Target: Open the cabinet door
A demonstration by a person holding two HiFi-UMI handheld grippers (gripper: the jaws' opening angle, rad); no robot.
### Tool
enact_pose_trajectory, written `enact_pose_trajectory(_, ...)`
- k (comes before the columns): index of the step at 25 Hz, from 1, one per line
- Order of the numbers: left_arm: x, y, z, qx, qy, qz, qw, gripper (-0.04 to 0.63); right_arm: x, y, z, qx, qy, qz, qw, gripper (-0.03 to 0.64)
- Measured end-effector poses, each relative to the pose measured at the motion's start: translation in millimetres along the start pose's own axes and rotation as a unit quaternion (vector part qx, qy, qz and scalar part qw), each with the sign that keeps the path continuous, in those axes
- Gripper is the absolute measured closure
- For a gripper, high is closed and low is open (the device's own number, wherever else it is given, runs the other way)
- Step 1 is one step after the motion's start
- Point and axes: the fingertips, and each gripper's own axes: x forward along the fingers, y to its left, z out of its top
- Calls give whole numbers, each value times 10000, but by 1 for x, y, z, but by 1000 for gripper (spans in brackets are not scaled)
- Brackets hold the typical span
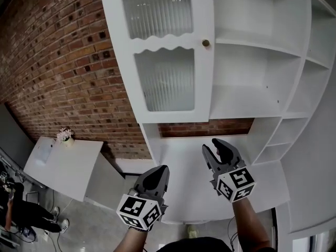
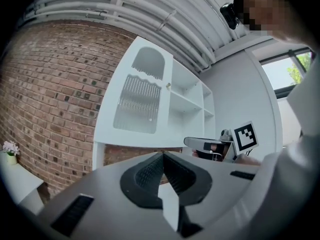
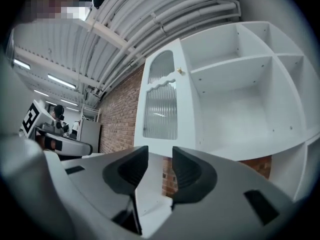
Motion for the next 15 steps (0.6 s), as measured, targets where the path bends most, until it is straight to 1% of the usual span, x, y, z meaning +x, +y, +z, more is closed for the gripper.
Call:
enact_pose_trajectory(8, 42, 13, -3, 57, 1, 317, 9995, 589, 56, -56, -14, -108, 176, 38, 9998, 418)
enact_pose_trajectory(11, 51, 16, -2, 92, -8, 402, 9991, 589, 74, -69, -15, -251, 193, 12, 9995, 393)
enact_pose_trajectory(15, 62, 21, -4, 97, 9, 507, 9987, 589, 95, -79, -15, -277, 187, 4, 9994, 360)
